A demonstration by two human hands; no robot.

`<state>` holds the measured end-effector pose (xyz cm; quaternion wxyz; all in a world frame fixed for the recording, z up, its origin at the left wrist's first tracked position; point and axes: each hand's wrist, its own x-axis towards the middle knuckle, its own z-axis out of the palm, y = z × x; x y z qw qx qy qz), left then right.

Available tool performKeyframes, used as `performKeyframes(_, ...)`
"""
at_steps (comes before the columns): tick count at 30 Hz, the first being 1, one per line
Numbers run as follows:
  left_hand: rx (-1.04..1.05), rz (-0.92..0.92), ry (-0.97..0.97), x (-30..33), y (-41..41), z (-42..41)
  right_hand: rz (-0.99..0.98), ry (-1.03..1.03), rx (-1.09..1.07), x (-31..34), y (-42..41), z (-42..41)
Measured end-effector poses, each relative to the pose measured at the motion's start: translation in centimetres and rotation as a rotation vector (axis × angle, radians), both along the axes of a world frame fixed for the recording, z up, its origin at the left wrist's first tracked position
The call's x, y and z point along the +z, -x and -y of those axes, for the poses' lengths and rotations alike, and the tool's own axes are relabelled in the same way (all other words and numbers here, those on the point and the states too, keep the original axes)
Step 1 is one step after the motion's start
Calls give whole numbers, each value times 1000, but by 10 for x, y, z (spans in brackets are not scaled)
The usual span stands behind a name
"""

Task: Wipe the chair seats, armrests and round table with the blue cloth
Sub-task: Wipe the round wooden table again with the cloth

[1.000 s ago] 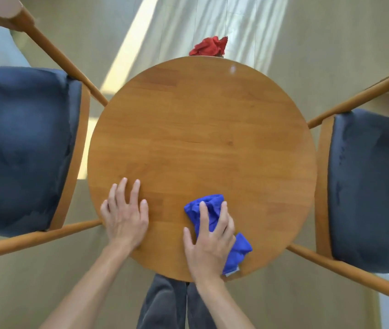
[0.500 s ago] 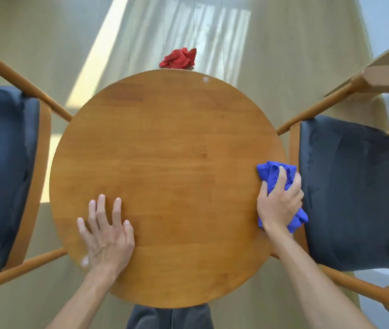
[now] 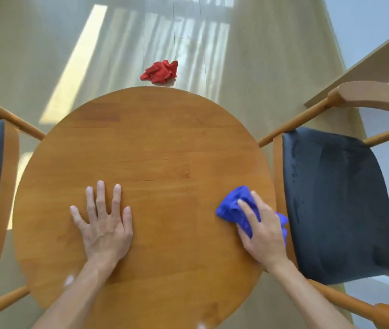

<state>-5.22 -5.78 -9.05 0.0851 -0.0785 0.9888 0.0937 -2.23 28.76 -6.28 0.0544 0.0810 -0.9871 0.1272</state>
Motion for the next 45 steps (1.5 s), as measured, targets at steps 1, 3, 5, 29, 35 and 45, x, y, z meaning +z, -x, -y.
performKeyframes(1, -2, -6, 1, -1, 0, 0, 8, 13, -240, -1, 28, -9)
performKeyframes(3, -6, -23, 0, -4, -1, 0, 20, 68, -634, 0, 91, -6)
performKeyframes(5, -8, -35, 13, -8, -2, -1, 62, 94, -812, 0, 146, 17)
performKeyframes(29, -160, -96, 49, -2, 8, 33, 114, 45, -685, -2, 204, 160)
performKeyframes(35, -157, -115, 68, -5, 3, 41, 127, 125, 311, 3, 132, 242)
performKeyframes(45, -177, -126, 64, -4, 11, 32, 75, 94, -795, 4, 193, 71)
